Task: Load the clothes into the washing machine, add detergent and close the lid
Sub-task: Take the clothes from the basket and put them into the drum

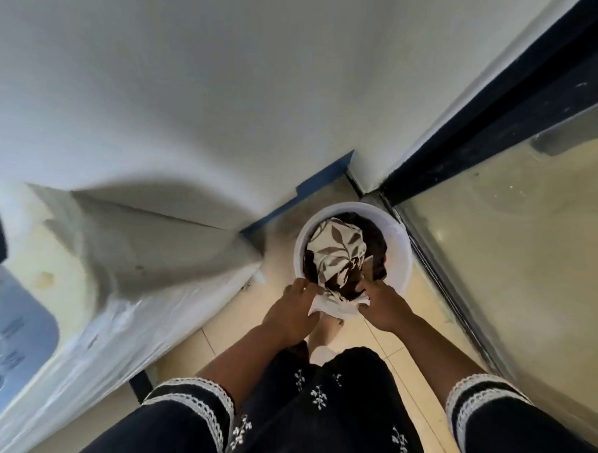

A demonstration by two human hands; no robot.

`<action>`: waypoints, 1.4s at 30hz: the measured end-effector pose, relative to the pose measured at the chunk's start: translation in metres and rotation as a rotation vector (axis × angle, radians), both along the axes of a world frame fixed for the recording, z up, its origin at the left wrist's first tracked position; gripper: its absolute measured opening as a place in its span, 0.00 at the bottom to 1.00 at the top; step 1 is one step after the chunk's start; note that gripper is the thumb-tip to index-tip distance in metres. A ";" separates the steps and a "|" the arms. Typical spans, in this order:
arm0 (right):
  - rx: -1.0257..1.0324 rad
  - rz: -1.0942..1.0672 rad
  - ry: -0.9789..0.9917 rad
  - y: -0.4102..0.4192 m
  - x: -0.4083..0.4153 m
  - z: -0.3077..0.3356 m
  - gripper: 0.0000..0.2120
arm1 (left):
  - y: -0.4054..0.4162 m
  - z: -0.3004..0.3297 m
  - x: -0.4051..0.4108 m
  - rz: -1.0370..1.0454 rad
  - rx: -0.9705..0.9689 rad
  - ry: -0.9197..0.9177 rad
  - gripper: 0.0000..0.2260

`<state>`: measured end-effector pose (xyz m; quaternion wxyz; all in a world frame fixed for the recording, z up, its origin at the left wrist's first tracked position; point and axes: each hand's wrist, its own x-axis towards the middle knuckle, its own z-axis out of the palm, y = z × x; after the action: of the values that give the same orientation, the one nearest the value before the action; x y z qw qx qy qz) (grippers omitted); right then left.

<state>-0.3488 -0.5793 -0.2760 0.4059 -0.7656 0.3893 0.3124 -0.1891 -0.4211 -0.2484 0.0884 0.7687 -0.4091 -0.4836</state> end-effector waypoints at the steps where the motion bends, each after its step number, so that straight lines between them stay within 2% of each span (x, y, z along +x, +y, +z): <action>1: 0.015 -0.009 0.034 -0.002 0.000 -0.019 0.20 | -0.001 -0.018 0.001 -0.029 0.018 -0.004 0.21; 4: 0.056 0.011 0.123 0.003 -0.003 -0.077 0.20 | -0.003 -0.071 0.005 -0.065 0.078 -0.022 0.20; 11: 0.078 0.231 0.347 0.016 -0.033 -0.195 0.23 | -0.025 -0.178 -0.002 -0.093 0.135 0.027 0.19; 16: 0.083 0.385 0.431 0.022 -0.043 -0.242 0.28 | -0.031 -0.212 -0.009 -0.055 0.102 0.118 0.18; 19: 0.063 0.419 0.448 0.023 -0.040 -0.242 0.31 | -0.027 -0.211 -0.008 -0.051 0.096 0.127 0.17; 23: 0.105 0.320 0.411 0.031 -0.035 -0.220 0.31 | -0.019 -0.184 -0.004 -0.036 0.078 0.131 0.15; 26: 0.192 0.220 0.360 0.033 -0.024 -0.211 0.26 | -0.013 -0.171 0.001 -0.006 0.074 0.138 0.15; 29: 0.236 0.224 0.352 0.034 -0.011 -0.222 0.24 | -0.010 -0.173 0.010 0.014 0.041 0.127 0.14; 35: 0.230 0.126 0.375 0.050 -0.011 -0.265 0.29 | 0.002 -0.187 0.018 0.148 0.015 0.128 0.13; 39: 0.159 -0.132 0.223 0.043 -0.011 -0.229 0.14 | 0.019 -0.159 0.012 0.166 0.037 0.157 0.13; 42: 0.160 -0.336 0.096 0.036 -0.009 -0.166 0.04 | 0.028 -0.117 0.008 0.145 0.065 0.184 0.13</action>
<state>-0.3580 -0.5430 -0.4423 0.4929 -0.6394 0.5045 0.3061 -0.1810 -0.3929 -0.3653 0.1355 0.7511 -0.3266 -0.5574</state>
